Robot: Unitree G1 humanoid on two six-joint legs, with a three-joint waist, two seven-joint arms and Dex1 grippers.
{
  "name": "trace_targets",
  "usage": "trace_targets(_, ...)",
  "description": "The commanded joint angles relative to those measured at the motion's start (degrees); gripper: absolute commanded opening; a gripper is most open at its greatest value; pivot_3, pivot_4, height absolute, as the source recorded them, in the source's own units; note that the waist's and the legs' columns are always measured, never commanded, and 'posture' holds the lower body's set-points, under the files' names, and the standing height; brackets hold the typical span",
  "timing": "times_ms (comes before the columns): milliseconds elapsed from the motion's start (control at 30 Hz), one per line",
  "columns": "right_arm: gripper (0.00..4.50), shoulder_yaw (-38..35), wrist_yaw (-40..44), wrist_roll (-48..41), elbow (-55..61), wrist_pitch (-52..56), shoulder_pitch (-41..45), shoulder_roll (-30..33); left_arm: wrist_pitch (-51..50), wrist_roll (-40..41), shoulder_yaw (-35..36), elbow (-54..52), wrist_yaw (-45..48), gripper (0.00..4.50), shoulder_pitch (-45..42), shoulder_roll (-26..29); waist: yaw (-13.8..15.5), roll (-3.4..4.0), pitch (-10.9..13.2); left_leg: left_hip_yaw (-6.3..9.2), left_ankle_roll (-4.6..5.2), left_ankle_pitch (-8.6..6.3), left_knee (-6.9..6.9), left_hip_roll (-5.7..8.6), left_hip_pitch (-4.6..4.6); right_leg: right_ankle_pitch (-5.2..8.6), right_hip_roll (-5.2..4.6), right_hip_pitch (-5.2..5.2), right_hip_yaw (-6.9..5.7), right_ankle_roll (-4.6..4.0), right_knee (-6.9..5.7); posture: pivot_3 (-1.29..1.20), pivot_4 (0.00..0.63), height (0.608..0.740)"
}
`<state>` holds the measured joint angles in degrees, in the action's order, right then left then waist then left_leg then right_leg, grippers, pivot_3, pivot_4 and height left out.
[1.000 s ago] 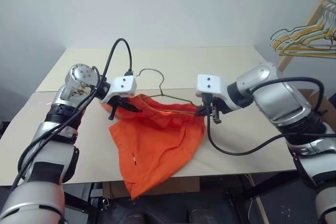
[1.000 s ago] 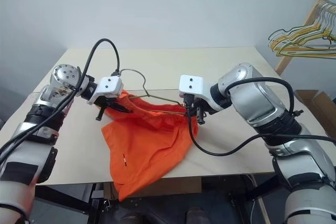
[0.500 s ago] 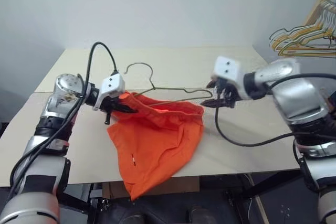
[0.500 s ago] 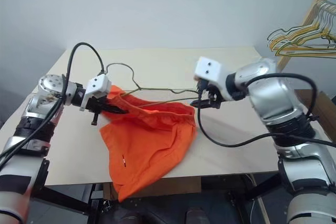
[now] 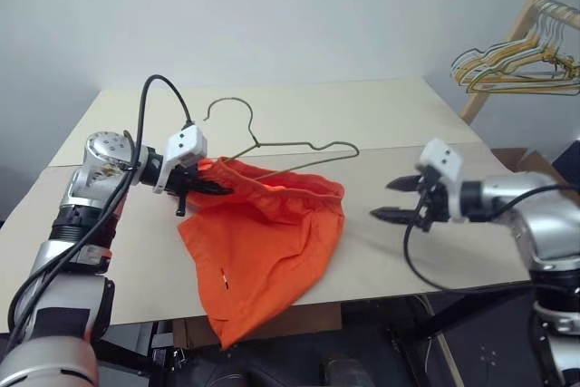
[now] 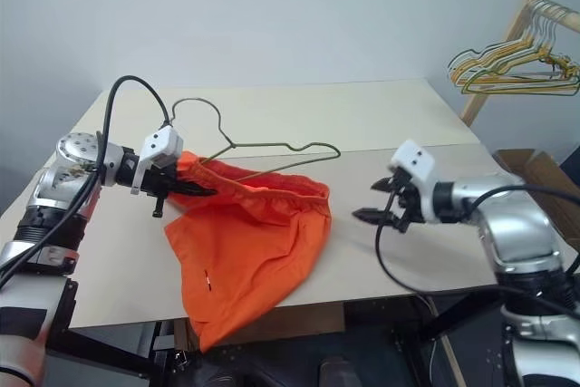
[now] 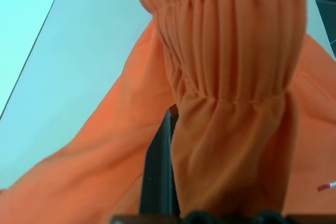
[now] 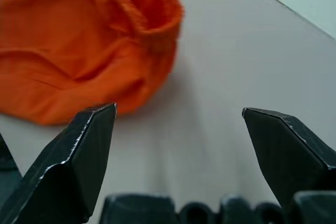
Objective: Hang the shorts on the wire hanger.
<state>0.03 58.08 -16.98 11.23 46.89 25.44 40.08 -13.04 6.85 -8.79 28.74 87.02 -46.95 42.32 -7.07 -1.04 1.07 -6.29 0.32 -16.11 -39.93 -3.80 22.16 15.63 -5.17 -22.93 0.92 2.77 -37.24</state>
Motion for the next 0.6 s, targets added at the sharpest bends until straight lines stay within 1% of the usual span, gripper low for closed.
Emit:
trace_targets(33,4.47,1.52,-6.71,0.03,-0.44,-0.12,1.05,-5.54,-0.57,1.46,1.34,-1.19,0.17,0.00,-1.81,0.46,-0.11,0.00,0.00,0.01,0.00,0.00,0.01,0.00,-0.01,0.00,0.00,0.02,0.00,0.00,0.01,-0.09,0.000,0.740)
trace_targets(133,4.47,2.80,-10.29,-0.36,-2.27,0.85,2.16,-10.46,-0.75,1.75,1.48,-1.73,0.34,0.00,-1.51,0.68,-0.01,0.00,0.00,0.04,-0.03,0.02,0.02,0.02,0.10,0.00,-0.01,-0.05,-0.03,0.01,0.05,-0.09,0.000,0.740)
trace_targets(200,4.47,5.41,-12.34,1.23,-4.31,0.15,2.91,-12.79,-0.81,1.85,1.57,-1.93,0.31,0.00,-1.37,0.75,0.06,0.00,0.00,0.03,-0.12,0.07,0.01,0.03,0.17,0.00,-0.03,-0.09,-0.03,0.01,0.06,-0.09,0.000,0.740)
trace_targets(267,4.47,6.19,-14.24,1.38,-6.53,-0.21,3.69,-15.38,-1.02,2.05,1.80,-2.25,0.14,0.00,-1.16,0.75,0.13,0.00,0.00,0.04,-0.13,0.07,0.00,0.03,0.18,0.00,-0.03,-0.09,-0.04,0.01,0.06,-0.08,0.000,0.740)
trace_targets(300,4.20,6.12,-14.96,1.08,-7.48,0.28,4.29,-16.34,-1.19,2.19,1.90,-2.55,0.06,0.00,-1.01,0.76,0.14,0.00,0.00,0.04,-0.12,0.07,-0.01,0.03,0.17,0.00,-0.03,-0.08,-0.05,0.01,0.05,-0.08,0.000,0.740)
trace_targets(333,4.11,6.32,-14.92,0.91,-7.71,0.28,4.50,-16.57,-1.47,2.42,2.04,-3.12,0.06,0.00,-0.72,0.86,0.15,0.00,0.00,0.04,-0.10,0.06,-0.01,0.04,0.17,0.00,-0.03,-0.08,-0.04,0.02,0.05,-0.08,0.000,0.740)
trace_targets(367,3.90,6.52,-14.80,0.84,-7.77,0.21,4.59,-16.53,-1.69,2.59,2.11,-3.57,0.06,0.00,-0.50,0.93,0.17,0.00,0.00,0.04,-0.10,0.06,-0.01,0.03,0.16,0.00,-0.03,-0.09,-0.04,0.01,0.04,-0.08,0.000,0.740)
trace_targets(400,3.61,6.64,-14.72,0.68,-7.58,0.33,4.59,-16.32,-1.87,2.80,2.18,-4.02,0.10,0.00,-0.26,1.05,0.23,0.00,0.00,0.05,-0.10,0.06,0.00,0.03,0.17,0.00,-0.03,-0.09,-0.04,0.01,0.05,-0.08,0.000,0.740)
trace_targets(433,3.20,6.67,-14.68,0.53,-7.32,0.39,4.50,-16.08,-2.03,2.99,2.20,-4.37,0.09,0.00,-0.07,1.18,0.23,0.00,0.00,0.06,-0.09,0.05,0.00,0.03,0.19,0.00,-0.04,-0.09,-0.05,0.02,0.06,-0.08,0.000,0.740)
trace_targets(533,2.28,5.59,-13.75,-0.36,-6.77,0.55,3.84,-14.44,-2.11,3.43,2.30,-4.55,0.11,0.00,0.16,1.63,0.18,0.00,0.00,0.07,-0.09,0.05,0.00,0.04,0.20,0.00,-0.05,-0.09,-0.05,0.02,0.06,-0.08,0.000,0.740)
trace_targets(600,1.55,5.29,-13.50,-0.82,-6.68,0.55,3.64,-13.71,-2.11,3.57,2.23,-4.54,0.02,0.00,0.18,1.75,0.17,0.00,0.00,0.07,-0.06,0.04,0.00,0.03,0.18,0.00,-0.04,-0.09,-0.05,0.02,0.05,-0.08,0.000,0.740)
